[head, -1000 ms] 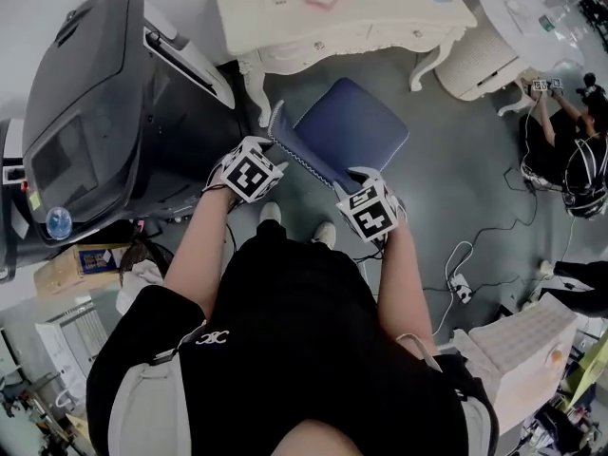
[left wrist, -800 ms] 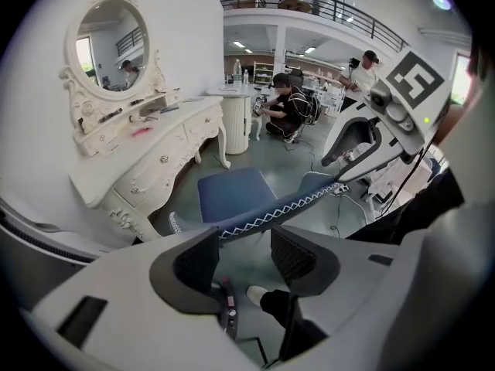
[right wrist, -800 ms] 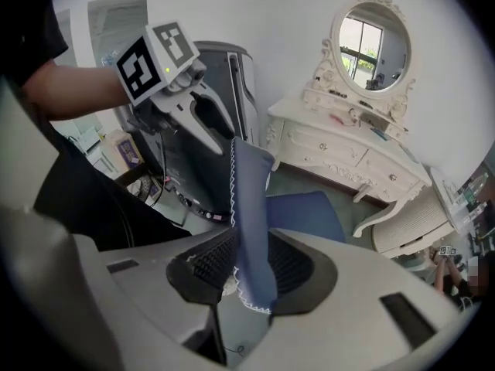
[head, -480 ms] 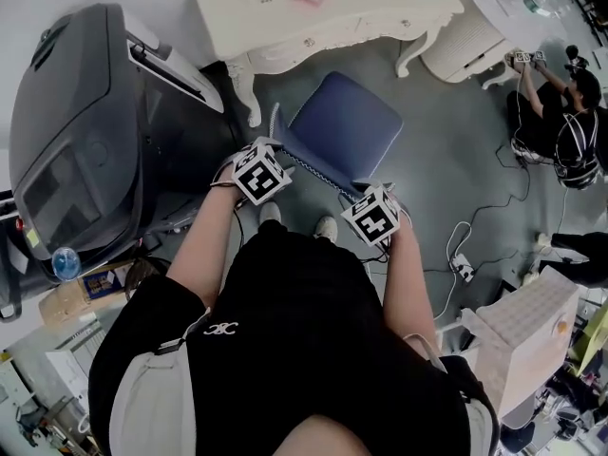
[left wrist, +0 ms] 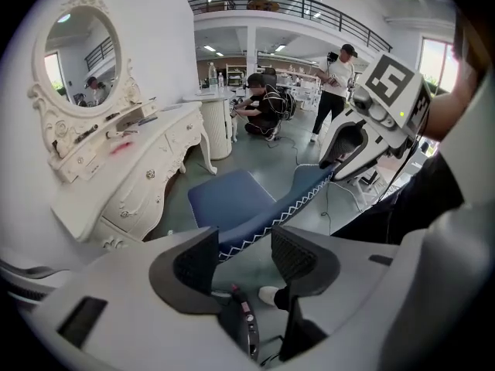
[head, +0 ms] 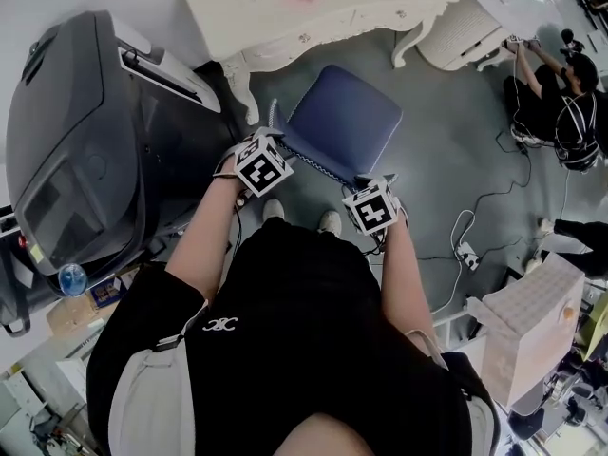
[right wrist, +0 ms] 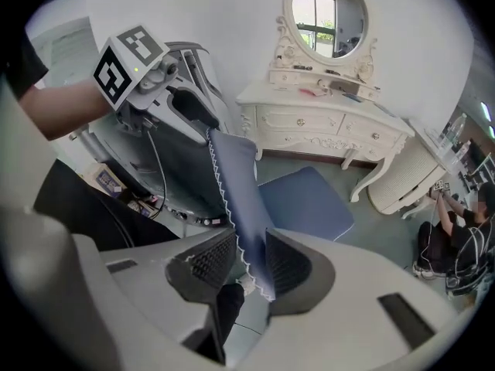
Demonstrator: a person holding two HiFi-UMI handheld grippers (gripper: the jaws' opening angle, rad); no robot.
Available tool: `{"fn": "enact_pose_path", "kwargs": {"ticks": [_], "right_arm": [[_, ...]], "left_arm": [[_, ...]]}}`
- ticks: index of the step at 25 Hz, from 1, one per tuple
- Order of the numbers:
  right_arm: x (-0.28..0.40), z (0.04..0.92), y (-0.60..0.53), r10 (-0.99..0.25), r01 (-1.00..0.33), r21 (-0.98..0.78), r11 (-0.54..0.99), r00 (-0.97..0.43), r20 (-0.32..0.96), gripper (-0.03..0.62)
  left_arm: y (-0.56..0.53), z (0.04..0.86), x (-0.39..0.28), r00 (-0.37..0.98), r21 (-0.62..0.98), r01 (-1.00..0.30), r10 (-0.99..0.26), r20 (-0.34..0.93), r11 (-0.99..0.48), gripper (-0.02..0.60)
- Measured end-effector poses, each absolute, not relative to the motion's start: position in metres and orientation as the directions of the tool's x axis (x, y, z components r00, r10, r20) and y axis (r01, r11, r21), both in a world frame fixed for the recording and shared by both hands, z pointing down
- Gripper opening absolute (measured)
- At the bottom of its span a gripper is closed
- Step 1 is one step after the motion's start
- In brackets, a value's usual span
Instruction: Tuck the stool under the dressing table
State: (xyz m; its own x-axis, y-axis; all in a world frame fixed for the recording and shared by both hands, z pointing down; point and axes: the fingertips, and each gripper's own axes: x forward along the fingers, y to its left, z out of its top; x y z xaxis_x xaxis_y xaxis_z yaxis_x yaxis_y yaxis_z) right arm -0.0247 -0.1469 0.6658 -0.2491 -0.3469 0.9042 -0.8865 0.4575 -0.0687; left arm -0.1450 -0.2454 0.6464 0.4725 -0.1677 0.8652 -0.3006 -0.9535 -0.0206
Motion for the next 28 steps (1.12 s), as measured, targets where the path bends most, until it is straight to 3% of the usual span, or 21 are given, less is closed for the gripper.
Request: {"fn": "enact_pose_path", "kwargs": {"ticks": [10, 19, 28], "right_arm": [[0.010, 0.668, -0.165, -0.416, -0.929, -0.056, 0.366, -0.217, 0.883, 0.146], [0.074, 0.670, -0.191, -0.477, -0.925, 0.053, 0.377, -0.145, 0.867, 0.163], [0.134, 0.675, -0.227, -0.488, -0.899, 0.111, 0.423, -0.123, 0.864, 0.173]], "left_arm": [[-0.258, 0.649, -0.121, 0.500, 0.026, -0.383, -0.184, 0.847, -0.923, 0.199], [-0.269, 0.647, -0.071, 0.523, 0.089, -0.534, -0.246, 0.816, -0.841, 0.196], [-0.291, 0.645, -0.028, 0.575, 0.223, -0.658, -0.289, 0.765, -0.719, 0.155]]}}
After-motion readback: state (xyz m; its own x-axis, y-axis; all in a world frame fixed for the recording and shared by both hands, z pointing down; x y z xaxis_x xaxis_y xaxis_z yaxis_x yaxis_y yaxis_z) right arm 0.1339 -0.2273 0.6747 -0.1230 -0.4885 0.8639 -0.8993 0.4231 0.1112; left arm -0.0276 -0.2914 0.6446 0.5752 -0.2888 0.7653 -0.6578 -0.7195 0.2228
